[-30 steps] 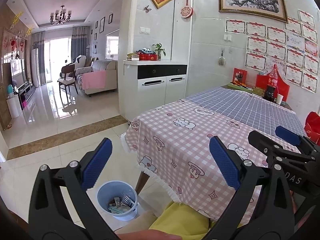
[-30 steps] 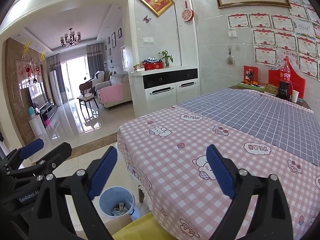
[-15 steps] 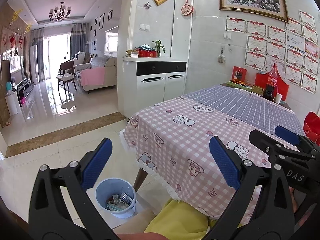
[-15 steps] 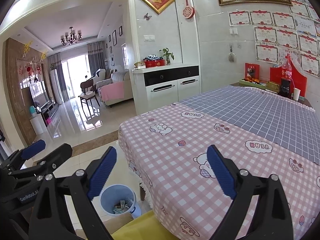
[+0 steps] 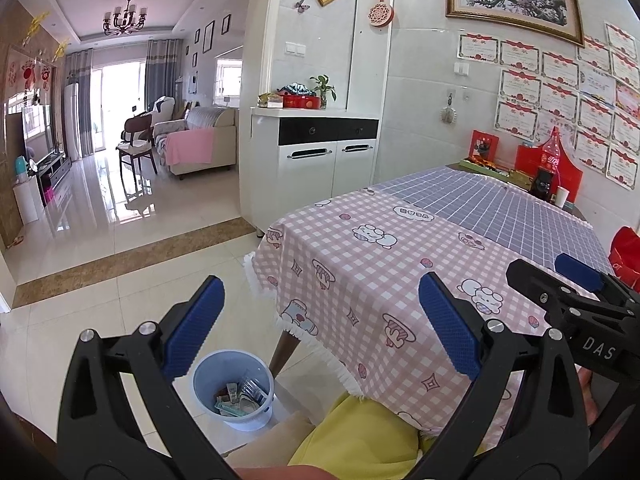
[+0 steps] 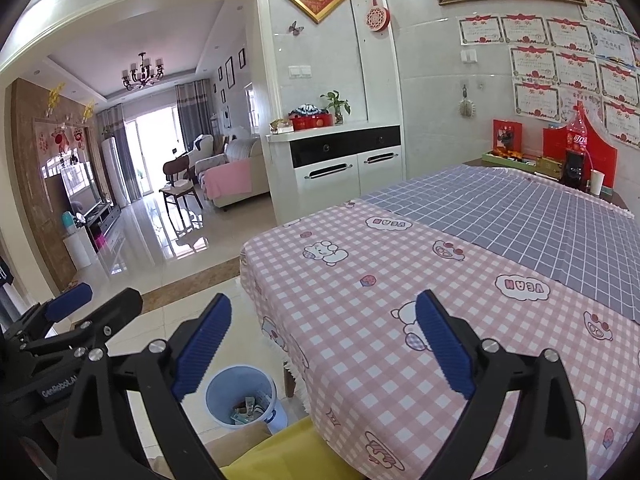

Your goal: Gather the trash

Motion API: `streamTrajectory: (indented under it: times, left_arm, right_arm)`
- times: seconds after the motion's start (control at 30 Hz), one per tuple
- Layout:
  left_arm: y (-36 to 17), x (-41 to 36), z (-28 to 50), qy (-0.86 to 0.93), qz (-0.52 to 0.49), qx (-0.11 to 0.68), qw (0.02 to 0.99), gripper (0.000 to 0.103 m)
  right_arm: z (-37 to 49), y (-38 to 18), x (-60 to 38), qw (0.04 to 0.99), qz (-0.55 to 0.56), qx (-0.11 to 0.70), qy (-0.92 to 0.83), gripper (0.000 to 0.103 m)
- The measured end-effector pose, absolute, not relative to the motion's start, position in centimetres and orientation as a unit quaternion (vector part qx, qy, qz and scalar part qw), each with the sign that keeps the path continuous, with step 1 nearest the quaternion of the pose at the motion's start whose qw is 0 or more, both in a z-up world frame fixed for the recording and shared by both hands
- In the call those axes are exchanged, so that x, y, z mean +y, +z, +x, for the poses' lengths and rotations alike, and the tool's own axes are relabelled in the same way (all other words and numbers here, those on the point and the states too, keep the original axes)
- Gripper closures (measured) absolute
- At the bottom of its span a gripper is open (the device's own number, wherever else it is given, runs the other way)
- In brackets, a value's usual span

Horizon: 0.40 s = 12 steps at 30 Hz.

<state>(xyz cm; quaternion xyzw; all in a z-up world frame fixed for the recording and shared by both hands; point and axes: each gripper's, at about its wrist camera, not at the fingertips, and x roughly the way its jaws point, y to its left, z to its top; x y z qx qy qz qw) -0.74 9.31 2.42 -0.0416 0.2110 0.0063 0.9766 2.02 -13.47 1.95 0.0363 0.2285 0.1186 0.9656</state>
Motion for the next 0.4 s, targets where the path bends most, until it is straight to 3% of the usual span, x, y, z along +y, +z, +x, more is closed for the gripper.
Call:
streamTrajectory:
  times: [0.4]
  left_arm:
    - [2.50, 9.31, -0.63, 0.004, -0.041, 0.215, 0.976, 0.006]
  right_arm:
    - [1.99, 1.61, -12.85, 0.964, 0.027, 0.236, 0.123, 0.009]
